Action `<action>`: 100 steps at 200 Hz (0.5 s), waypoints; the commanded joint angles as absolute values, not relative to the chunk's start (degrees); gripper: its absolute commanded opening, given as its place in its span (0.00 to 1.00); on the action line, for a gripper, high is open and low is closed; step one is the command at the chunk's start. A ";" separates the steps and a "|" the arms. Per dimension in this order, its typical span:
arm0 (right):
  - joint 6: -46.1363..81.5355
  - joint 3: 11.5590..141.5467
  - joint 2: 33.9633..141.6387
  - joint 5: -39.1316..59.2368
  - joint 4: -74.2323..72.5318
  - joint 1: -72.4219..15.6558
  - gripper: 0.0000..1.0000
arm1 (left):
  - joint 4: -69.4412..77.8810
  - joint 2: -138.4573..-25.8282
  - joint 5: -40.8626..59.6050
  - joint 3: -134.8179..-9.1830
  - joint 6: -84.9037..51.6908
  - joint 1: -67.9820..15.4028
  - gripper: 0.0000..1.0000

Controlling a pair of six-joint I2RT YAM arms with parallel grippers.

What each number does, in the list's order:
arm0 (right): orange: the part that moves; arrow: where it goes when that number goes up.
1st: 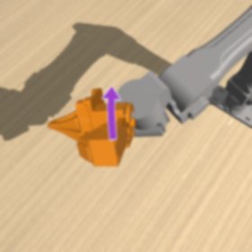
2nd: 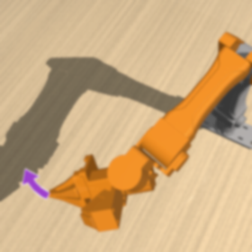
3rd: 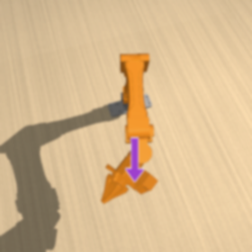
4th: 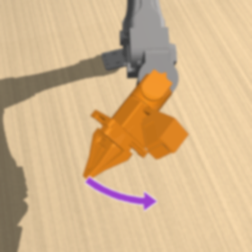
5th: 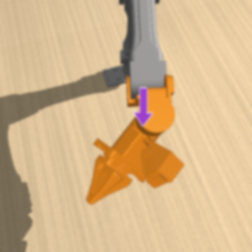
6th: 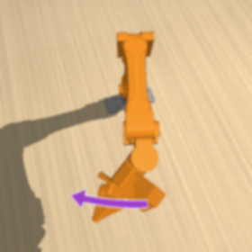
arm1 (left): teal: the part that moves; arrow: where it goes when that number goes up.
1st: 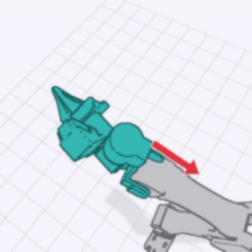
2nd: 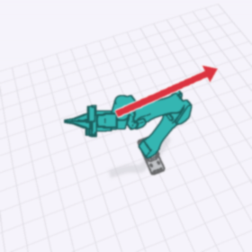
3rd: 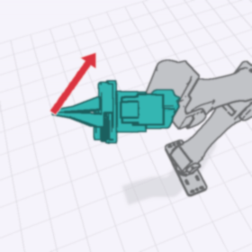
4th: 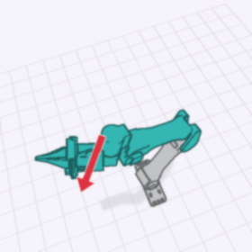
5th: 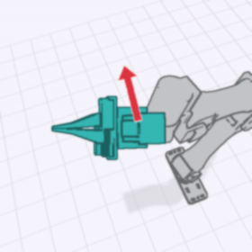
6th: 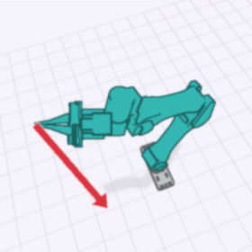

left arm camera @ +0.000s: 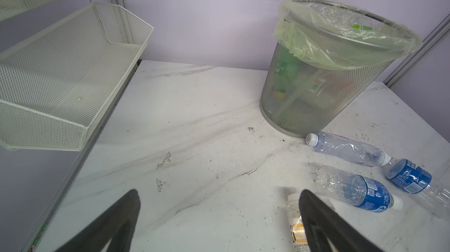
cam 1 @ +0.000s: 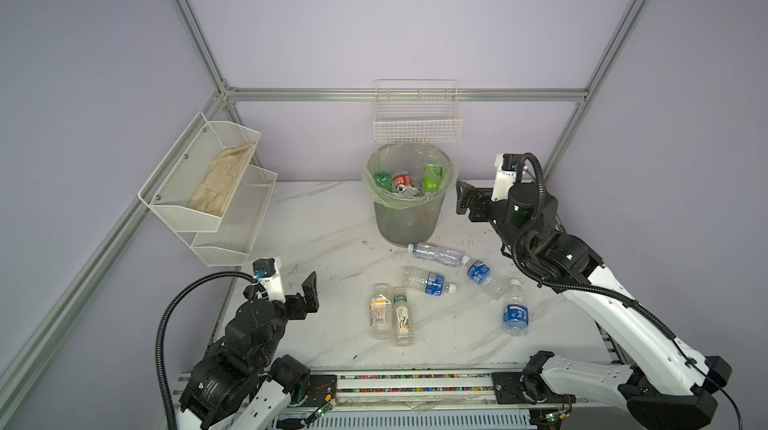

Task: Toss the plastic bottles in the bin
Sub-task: 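Draw the right gripper back while the left gripper lowers over the tea bottles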

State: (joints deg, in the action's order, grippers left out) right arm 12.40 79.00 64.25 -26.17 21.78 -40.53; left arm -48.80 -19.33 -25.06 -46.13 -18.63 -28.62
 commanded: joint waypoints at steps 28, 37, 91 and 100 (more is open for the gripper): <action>16.44 72.74 56.28 -32.94 29.83 -40.52 0.97 | -41.74 -29.73 -17.06 -45.36 -25.30 -28.54 1.00; 17.23 71.63 55.73 -33.21 30.43 -40.47 0.97 | -40.31 -31.51 -15.72 -45.26 -27.02 -28.60 1.00; 19.52 69.12 55.81 -33.76 32.60 -40.25 0.97 | -33.08 -37.50 -10.36 -38.92 -36.51 -32.75 0.99; 19.45 69.15 55.82 -33.59 32.67 -40.25 0.97 | -32.31 -37.92 -10.22 -37.60 -38.18 -33.87 0.94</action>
